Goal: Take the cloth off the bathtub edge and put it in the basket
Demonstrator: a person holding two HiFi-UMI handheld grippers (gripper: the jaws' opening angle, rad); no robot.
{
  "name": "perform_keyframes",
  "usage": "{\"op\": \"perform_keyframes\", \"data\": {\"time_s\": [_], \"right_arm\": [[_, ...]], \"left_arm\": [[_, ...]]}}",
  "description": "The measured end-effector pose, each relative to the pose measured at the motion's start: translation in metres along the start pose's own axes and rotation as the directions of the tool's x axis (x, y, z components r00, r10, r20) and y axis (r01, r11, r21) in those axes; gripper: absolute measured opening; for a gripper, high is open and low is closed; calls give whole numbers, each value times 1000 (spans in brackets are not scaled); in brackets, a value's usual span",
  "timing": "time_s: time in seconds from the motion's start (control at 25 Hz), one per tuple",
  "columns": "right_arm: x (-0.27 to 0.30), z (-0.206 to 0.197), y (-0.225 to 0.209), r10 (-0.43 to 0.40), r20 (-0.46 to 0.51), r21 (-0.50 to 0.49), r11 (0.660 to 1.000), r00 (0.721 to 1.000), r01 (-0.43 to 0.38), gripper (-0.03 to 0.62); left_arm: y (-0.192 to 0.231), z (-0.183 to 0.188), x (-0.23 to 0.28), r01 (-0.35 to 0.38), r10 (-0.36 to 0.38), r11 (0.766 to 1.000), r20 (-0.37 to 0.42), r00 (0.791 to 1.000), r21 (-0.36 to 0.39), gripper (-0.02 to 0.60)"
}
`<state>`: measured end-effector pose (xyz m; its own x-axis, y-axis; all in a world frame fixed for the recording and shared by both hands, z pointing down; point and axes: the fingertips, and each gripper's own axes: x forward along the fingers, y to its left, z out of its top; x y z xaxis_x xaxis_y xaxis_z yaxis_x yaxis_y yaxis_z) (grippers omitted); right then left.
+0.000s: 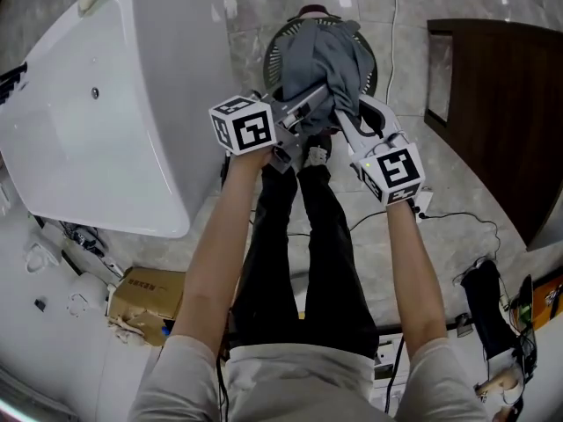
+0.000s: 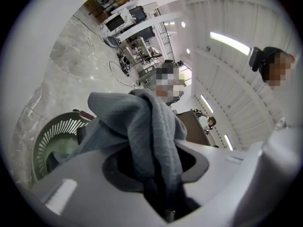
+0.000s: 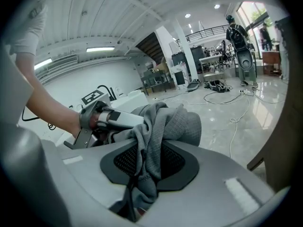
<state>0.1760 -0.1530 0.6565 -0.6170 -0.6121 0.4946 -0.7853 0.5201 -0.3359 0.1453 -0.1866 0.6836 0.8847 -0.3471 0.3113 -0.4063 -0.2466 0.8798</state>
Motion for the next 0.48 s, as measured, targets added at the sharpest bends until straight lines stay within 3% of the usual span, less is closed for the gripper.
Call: {"op": "perform_keyframes", "data": {"time_s": [0.48], "right_arm": [[-6, 46, -42, -113, 96, 25, 993, 989, 111, 84]], "left_arm": [[-27, 49, 40, 99, -97, 988, -27, 995, 114, 198]]}}
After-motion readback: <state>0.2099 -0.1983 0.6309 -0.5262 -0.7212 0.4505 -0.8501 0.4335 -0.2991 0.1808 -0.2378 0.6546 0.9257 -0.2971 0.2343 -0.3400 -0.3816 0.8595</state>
